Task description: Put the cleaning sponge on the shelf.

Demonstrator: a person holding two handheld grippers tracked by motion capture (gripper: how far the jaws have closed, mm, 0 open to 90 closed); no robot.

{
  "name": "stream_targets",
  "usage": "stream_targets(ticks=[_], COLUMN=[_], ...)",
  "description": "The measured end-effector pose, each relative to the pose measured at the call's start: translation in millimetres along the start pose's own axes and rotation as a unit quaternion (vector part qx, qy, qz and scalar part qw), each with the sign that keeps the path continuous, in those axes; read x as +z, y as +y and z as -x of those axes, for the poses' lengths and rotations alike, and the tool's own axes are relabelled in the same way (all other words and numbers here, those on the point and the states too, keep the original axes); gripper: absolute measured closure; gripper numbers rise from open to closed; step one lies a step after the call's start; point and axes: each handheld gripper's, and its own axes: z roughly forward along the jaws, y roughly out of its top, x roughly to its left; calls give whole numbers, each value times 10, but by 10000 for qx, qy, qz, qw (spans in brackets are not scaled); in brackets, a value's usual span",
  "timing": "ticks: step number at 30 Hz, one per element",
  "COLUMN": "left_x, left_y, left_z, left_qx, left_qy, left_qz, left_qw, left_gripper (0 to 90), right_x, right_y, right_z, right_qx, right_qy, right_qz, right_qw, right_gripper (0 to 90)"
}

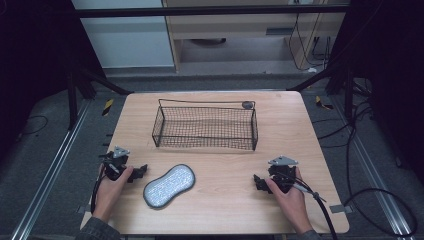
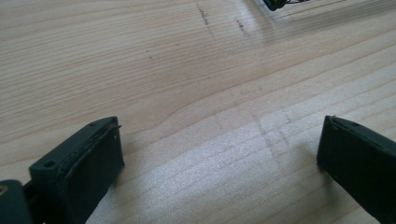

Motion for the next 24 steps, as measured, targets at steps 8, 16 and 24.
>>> stream_targets(ticks=[8,16,24], left_x=[-143,-345,-395], left_y=[62,163,212], left_z=[73,137,267], left_qx=[42,275,552], left_qy=[-158,-374,-529], left_qz=[39,-65,-261], left_qw=[9999,9989,9967], left_gripper=[28,38,41], right_x=[0,-1,-1], right_y=[-1,-2,-1], right_z=[0,0,0], right_qx=[-2,-8,-9], right_qy=[-2,0,2], right_qz=[1,2,0], right_qw=[10000,10000,10000], right_gripper=[4,4,4])
